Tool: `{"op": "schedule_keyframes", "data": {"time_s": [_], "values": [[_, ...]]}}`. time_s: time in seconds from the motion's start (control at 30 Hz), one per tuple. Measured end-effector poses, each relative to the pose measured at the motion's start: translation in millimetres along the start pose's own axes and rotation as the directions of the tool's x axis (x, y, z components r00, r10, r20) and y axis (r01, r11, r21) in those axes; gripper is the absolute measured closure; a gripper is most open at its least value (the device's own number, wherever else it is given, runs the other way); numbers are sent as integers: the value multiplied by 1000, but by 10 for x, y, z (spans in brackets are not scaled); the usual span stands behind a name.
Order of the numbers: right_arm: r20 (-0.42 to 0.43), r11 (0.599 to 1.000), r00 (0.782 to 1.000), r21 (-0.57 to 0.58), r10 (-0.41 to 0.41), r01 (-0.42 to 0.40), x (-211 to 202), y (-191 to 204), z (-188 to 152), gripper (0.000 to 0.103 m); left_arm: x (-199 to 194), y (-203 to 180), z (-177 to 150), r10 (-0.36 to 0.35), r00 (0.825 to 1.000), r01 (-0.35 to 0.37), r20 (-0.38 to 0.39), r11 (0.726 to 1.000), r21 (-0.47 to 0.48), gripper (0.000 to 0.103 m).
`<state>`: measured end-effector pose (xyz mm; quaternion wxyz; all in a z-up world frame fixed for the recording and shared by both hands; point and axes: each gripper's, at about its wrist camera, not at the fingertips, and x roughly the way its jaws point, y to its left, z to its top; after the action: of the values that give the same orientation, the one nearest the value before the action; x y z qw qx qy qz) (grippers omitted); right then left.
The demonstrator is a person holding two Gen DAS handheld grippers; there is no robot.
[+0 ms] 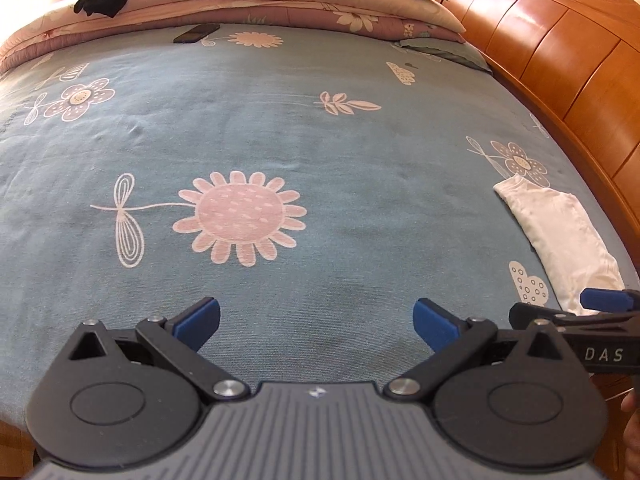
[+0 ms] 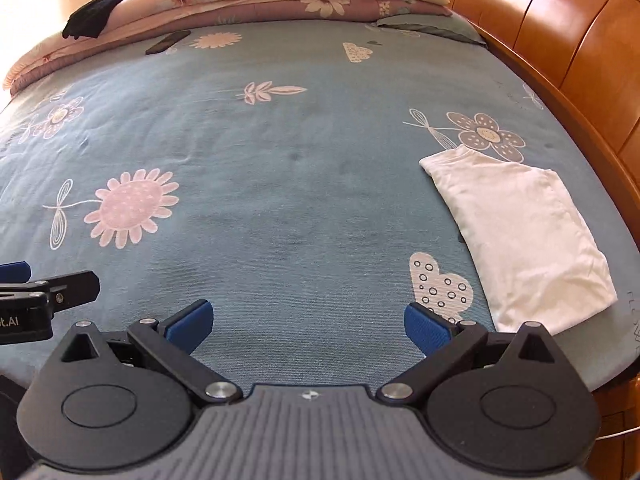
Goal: Fold clothes
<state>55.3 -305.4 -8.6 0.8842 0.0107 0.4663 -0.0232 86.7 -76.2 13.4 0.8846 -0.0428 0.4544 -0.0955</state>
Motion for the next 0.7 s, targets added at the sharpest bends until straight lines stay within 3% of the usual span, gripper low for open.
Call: {"op": "schedule_keyframes", "data": {"time_s": [0.2, 0.7], "values": [[14, 999, 1000, -34, 19, -18, -214, 73, -168, 0, -209, -49, -157, 11, 1000, -11, -11, 1000, -12, 1], [40, 998, 998, 27, 50, -51, -405, -219, -369, 0, -387, -112, -396, 36, 999, -37, -24, 998, -44, 1]]}}
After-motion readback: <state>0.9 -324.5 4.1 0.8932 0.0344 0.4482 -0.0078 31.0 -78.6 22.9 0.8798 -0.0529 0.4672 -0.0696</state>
